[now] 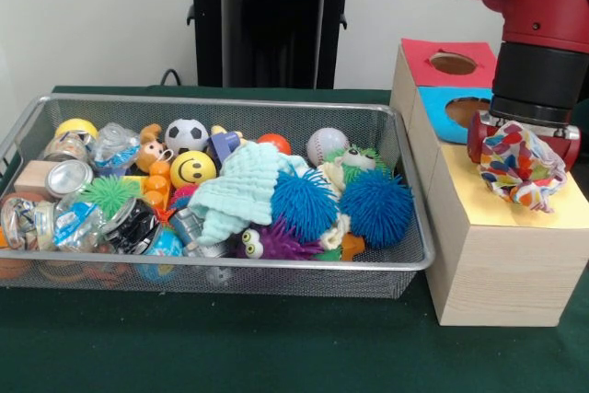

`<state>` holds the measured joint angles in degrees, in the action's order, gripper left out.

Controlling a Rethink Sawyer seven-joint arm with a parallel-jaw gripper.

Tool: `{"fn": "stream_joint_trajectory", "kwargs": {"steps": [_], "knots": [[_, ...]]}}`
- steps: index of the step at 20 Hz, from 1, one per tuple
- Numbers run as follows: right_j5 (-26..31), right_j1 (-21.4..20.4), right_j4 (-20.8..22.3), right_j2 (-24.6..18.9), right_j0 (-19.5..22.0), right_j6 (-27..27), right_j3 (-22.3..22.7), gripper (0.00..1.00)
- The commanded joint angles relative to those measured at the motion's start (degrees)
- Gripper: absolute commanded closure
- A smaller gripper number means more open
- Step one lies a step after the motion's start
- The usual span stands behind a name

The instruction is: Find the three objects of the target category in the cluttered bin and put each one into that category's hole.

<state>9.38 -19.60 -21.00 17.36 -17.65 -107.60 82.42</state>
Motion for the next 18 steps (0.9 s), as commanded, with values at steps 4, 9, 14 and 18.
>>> {"fn": "stream_joint_trajectory", "kwargs": {"steps": [4,9,14,18], "knots": [[1.9,12.4,1.4,-9.3,5.1,-7.3,3.6,1.00],[2.3,11.9,1.6,-10.4,6.0,-7.0,4.1,0.00],[1.8,11.7,2.1,-10.9,6.4,-6.9,4.5,0.00],[1.4,11.7,2.2,-10.6,6.2,-7.1,4.4,0.00]]}}
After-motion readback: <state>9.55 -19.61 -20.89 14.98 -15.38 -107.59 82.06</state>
